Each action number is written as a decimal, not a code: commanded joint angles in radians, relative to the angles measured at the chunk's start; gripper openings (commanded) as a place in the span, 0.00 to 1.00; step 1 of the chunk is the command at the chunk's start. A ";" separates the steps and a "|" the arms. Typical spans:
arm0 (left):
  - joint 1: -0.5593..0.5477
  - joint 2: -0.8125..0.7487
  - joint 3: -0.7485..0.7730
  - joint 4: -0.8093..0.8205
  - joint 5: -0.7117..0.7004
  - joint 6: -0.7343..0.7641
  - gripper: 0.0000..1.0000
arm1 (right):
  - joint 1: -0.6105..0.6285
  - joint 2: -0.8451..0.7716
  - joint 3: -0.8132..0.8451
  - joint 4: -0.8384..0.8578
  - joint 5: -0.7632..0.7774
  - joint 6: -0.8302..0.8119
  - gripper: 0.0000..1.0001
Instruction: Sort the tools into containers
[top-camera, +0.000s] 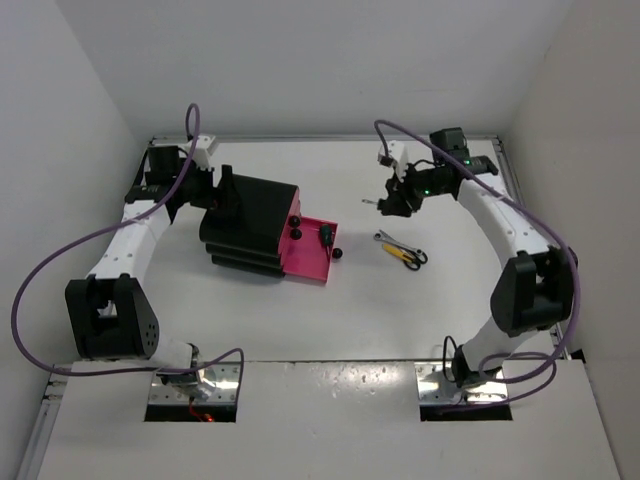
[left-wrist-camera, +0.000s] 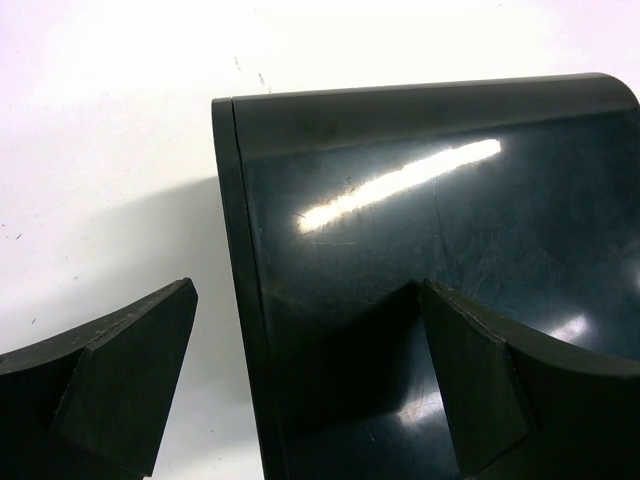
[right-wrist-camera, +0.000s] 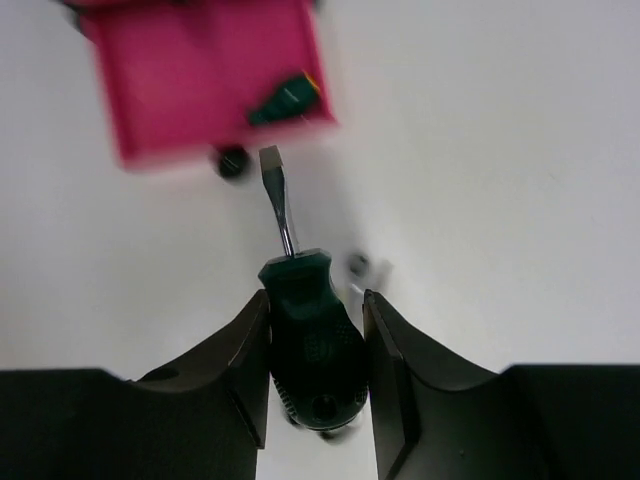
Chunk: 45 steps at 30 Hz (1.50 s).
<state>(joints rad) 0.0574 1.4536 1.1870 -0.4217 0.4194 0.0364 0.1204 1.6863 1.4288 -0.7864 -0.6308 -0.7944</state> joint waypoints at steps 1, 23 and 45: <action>-0.010 0.021 -0.061 -0.149 -0.088 0.043 1.00 | 0.088 -0.014 -0.073 0.146 -0.222 0.563 0.06; -0.010 -0.002 -0.090 -0.108 -0.107 -0.006 1.00 | 0.366 0.277 -0.232 0.883 -0.057 1.802 0.06; -0.010 0.016 -0.099 -0.097 -0.108 -0.006 1.00 | 0.364 0.306 -0.288 1.010 -0.052 1.873 0.67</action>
<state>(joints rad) 0.0574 1.4105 1.1339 -0.3931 0.3965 -0.0128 0.4801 1.9991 1.0866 0.2070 -0.6807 1.0916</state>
